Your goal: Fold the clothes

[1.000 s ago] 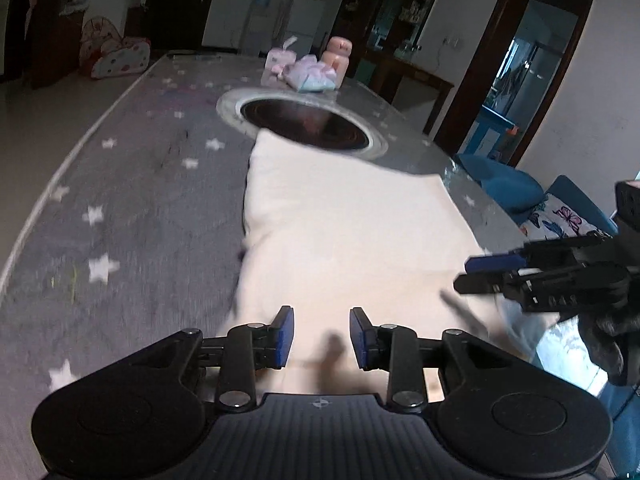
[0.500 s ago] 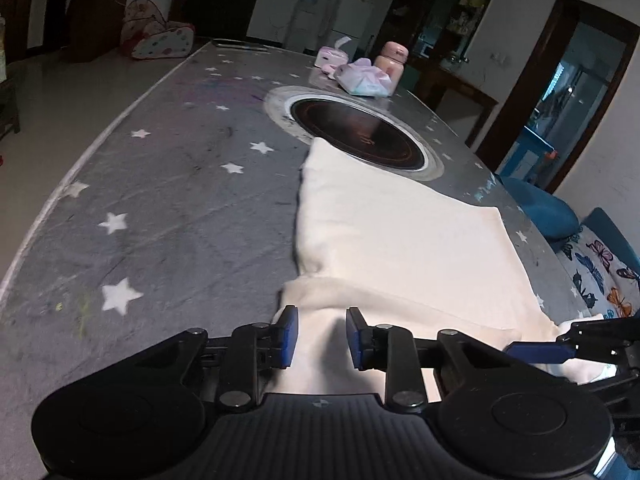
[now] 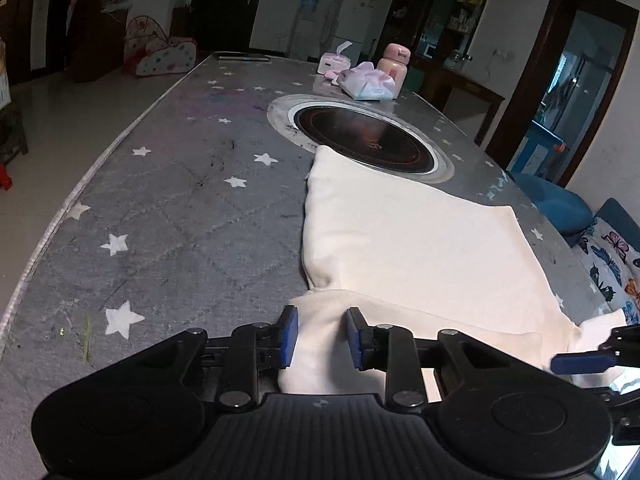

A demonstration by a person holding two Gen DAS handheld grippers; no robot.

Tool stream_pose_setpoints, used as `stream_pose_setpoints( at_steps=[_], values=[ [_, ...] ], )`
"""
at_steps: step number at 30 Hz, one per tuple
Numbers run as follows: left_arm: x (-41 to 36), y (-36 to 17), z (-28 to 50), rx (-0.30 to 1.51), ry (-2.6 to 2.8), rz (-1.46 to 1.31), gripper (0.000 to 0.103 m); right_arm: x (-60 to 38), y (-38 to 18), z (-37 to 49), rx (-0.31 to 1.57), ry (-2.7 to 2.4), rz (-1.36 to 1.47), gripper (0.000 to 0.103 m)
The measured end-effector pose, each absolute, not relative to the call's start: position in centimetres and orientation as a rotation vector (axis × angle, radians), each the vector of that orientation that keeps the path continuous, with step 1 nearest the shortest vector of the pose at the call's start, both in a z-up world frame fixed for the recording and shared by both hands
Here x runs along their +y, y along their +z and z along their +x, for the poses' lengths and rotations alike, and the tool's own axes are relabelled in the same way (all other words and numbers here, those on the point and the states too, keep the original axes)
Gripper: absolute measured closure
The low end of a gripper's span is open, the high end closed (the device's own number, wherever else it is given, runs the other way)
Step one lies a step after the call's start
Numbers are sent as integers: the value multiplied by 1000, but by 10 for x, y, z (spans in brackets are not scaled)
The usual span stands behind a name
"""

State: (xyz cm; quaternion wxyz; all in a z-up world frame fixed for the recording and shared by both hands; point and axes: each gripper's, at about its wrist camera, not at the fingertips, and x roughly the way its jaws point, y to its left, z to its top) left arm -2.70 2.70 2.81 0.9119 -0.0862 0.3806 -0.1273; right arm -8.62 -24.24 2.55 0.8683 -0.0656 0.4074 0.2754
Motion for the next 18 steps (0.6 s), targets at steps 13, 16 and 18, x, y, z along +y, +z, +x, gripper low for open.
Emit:
stream_pose_setpoints(
  at_steps=[13, 16, 18],
  values=[
    [-6, 39, -55, 762, -382, -144, 51, -328, 31, -121, 844, 275, -59, 67],
    [-16, 38, -60, 767, -411, -127, 49, -354, 27, -127, 845, 170, -34, 67],
    [-21, 36, -62, 771, -423, -117, 49, -372, 25, -132, 846, 110, -8, 67]
  ],
)
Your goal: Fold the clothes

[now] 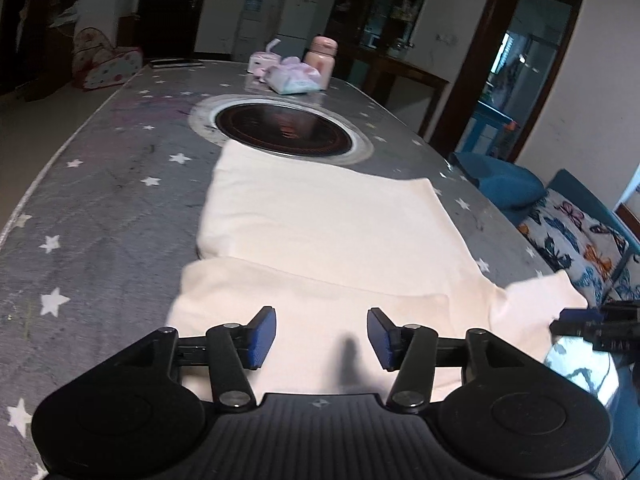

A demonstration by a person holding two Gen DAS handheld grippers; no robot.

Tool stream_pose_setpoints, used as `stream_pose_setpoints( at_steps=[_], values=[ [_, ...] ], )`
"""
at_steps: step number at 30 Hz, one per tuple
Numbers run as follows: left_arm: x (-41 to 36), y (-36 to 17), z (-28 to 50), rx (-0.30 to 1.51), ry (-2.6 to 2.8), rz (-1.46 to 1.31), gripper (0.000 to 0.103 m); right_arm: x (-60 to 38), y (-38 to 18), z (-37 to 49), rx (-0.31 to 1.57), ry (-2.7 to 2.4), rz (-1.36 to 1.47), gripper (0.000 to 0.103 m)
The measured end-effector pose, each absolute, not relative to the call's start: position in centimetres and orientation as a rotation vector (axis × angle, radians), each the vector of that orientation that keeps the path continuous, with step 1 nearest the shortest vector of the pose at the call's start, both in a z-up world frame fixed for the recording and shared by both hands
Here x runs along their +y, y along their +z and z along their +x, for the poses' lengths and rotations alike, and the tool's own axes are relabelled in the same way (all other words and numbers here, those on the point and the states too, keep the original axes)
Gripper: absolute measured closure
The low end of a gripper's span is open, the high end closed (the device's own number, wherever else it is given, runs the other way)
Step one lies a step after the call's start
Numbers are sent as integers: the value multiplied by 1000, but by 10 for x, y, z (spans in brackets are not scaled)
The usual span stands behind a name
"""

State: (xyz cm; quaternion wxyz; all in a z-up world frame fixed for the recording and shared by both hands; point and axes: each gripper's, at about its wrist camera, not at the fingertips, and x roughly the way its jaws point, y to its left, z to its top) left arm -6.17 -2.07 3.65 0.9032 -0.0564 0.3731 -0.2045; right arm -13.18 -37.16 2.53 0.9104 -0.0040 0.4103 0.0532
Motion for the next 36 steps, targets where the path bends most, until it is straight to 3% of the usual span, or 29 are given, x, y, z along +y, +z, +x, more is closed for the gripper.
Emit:
stream_pose_setpoints(
  at_steps=[16, 18, 20, 23, 32, 36],
  values=[
    [-26, 31, -64, 800, -429, -102, 45, -466, 12, -137, 825, -253, 82, 67],
    [-26, 30, -64, 806, -424, -101, 45, -467, 11, -136, 827, -242, 100, 69],
    [-26, 28, -63, 812, -421, -102, 44, -467, 11, -136, 826, -229, 117, 83],
    [-26, 29, -64, 809, -419, -100, 44, -462, 14, -137, 818, -212, 119, 93],
    [-24, 32, -68, 794, -412, -87, 41, -413, 65, -138, 702, 29, 95, 94],
    [-21, 35, -71, 781, -407, -85, 34, -377, 90, -126, 668, 179, 71, 94]
  ],
)
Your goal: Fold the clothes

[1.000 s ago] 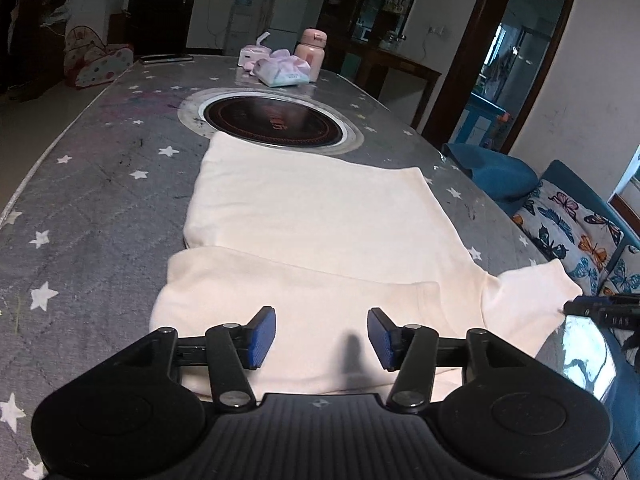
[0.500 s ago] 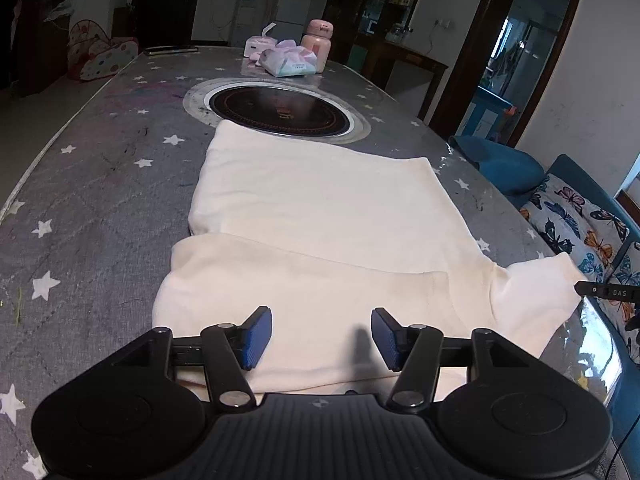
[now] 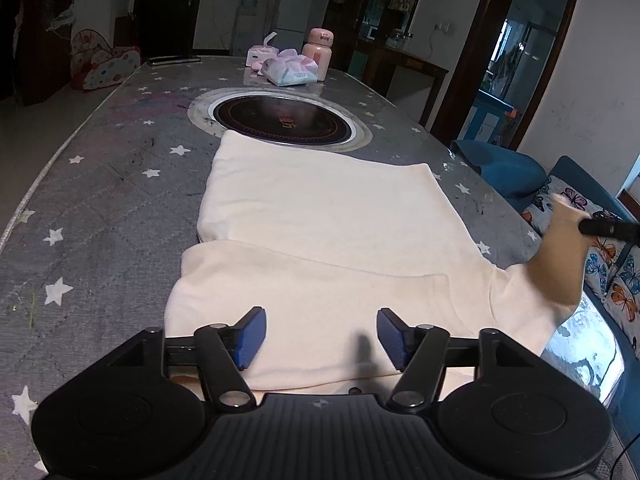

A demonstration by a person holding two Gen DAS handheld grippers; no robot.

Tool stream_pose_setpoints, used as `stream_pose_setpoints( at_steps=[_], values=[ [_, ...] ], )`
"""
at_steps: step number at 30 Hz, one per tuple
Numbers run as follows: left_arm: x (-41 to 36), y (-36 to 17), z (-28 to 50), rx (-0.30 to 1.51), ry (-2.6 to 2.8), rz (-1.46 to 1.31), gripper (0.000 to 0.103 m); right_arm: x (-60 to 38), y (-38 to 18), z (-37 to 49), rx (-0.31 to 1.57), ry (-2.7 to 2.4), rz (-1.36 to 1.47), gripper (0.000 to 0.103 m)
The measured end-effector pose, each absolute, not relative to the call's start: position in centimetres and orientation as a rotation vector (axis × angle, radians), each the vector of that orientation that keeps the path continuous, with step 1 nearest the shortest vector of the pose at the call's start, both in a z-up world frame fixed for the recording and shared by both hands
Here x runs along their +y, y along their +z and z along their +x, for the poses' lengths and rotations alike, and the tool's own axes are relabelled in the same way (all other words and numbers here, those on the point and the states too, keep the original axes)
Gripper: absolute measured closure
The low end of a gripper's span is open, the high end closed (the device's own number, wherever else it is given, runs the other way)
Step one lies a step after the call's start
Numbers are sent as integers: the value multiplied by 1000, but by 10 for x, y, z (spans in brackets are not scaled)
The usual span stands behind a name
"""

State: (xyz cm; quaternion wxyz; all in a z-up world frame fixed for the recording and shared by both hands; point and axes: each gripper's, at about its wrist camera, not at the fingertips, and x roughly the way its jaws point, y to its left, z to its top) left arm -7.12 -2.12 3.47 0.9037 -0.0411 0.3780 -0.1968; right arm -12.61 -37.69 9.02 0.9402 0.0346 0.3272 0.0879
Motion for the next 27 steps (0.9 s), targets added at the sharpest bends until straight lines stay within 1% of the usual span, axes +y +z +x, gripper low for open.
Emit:
stream_pose_setpoints(
  at_steps=[2, 4, 9, 10, 11, 12, 14, 21, 27],
  values=[
    [-19, 36, -73, 775, -400, -86, 33, -358, 99, -117, 659, 255, 59, 97],
    [-17, 37, -74, 772, -396, -88, 30, -335, 104, -109, 657, 323, 35, 97],
    [-10, 37, -79, 757, -382, -95, 15, -283, 110, -94, 658, 441, -59, 97],
    [-9, 37, -79, 753, -382, -95, 14, -277, 108, -92, 659, 438, -81, 94],
    [-8, 37, -80, 749, -383, -94, 11, -273, 107, -91, 664, 434, -99, 89],
    [-8, 36, -81, 745, -383, -90, 6, -272, 103, -91, 676, 426, -111, 87],
    [-10, 36, -82, 735, -383, -76, 0, -273, 93, -92, 710, 404, -128, 81],
    [-30, 34, -84, 701, -406, 14, 0, -291, 50, -108, 834, 304, -203, 79],
    [-35, 33, -81, 714, -395, 12, 0, -299, 30, -108, 872, 294, -174, 77]
  ],
)
